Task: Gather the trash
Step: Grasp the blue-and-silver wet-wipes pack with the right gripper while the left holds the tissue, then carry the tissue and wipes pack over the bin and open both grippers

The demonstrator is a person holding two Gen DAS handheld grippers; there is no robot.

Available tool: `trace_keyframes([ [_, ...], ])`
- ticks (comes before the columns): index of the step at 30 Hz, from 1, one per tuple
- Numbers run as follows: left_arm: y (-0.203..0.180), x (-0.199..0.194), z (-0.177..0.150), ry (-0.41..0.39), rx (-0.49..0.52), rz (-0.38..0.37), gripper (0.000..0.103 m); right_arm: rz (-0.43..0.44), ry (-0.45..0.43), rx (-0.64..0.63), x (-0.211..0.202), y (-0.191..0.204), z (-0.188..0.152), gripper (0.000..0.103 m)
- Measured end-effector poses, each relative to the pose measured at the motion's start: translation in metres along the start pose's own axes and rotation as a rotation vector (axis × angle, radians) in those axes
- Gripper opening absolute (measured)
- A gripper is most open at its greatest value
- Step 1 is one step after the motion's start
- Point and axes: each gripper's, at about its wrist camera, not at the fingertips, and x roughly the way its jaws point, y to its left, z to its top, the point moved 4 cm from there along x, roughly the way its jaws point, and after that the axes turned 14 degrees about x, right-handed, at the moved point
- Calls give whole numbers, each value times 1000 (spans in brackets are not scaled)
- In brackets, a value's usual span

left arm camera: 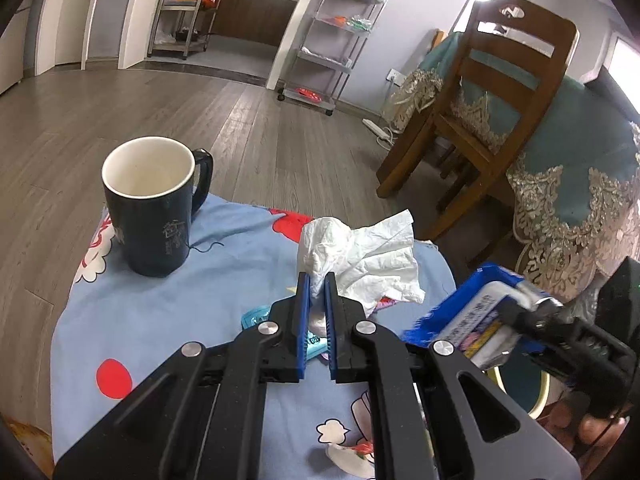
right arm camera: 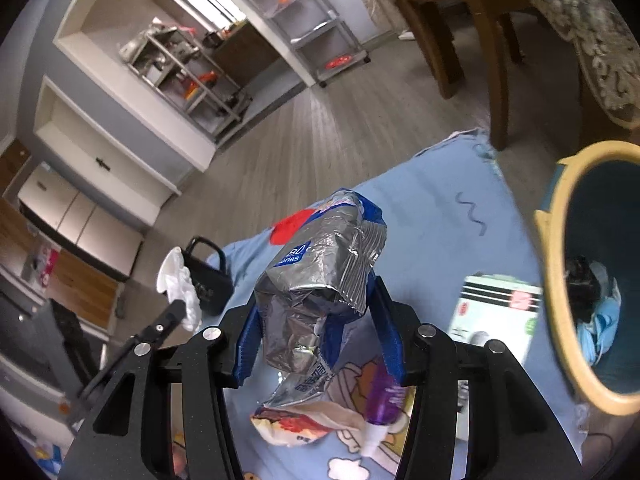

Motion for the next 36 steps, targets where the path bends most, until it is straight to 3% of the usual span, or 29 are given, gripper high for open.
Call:
trace_keyframes([
  [15,-39,1,8,-13,34,-43,7,45,-125,-1,-112,-56,24,52],
  [27,-125,1,25,-75,131,-142,7,-23,-247,33,-184,-123,41,52],
  [36,-200,10,20,-49,266,-218,7,-99,-329,35,-199,-158,46,52],
])
